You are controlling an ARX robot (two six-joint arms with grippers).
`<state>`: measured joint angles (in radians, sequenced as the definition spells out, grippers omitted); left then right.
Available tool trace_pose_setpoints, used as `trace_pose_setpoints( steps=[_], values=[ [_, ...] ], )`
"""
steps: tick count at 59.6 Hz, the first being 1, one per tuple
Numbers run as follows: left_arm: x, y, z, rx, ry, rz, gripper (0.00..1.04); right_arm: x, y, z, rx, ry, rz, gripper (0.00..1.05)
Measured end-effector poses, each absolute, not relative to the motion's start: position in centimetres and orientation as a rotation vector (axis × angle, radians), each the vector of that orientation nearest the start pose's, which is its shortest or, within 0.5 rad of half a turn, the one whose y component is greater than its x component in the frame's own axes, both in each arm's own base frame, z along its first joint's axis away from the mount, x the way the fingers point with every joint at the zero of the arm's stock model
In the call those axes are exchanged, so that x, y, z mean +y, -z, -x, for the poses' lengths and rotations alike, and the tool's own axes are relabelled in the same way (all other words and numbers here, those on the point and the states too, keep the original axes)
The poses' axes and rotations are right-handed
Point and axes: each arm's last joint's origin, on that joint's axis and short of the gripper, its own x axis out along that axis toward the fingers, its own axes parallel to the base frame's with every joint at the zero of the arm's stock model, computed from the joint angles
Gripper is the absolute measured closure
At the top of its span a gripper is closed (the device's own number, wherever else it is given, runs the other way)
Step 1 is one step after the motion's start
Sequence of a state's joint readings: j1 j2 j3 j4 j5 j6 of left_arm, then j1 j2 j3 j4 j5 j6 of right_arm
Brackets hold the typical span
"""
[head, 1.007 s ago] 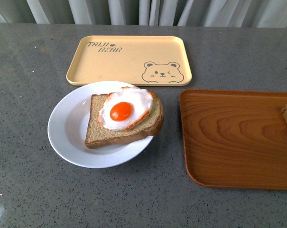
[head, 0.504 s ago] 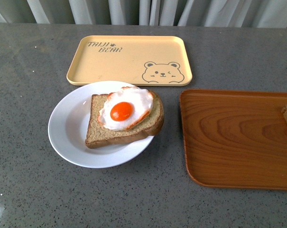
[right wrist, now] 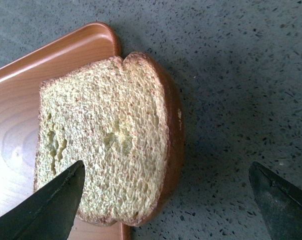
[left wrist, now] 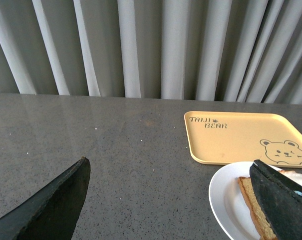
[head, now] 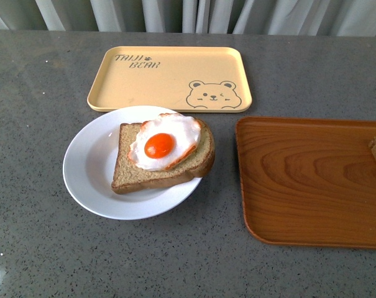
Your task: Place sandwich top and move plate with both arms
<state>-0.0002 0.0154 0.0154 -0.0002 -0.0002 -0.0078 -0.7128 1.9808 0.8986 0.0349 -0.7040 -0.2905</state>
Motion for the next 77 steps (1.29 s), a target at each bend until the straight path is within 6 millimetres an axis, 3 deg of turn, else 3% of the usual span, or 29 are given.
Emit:
trace_pose_setpoints(
  steps=[32, 58, 66, 77],
  values=[
    [0.0, -16.8, -9.8, 0.000, 0.000, 0.008, 0.09, -19.7, -6.6, -28.0, 0.790, -0.134, -0.462, 0.10],
    [0.0, -16.8, -9.8, 0.000, 0.000, 0.008, 0.09, -19.7, -6.6, -27.8, 0.794, -0.134, -0.543, 0.77],
    [0.0, -16.8, -9.8, 0.000, 0.000, 0.008, 0.09, -20.2, -7.9, -27.4, 0.774, -0.149, -0.615, 0.99],
    [0.0, -16.8, -9.8, 0.000, 0.000, 0.008, 0.09, -20.6, -11.5, -26.9, 0.702, -0.194, -0.670, 1.02]
  ],
)
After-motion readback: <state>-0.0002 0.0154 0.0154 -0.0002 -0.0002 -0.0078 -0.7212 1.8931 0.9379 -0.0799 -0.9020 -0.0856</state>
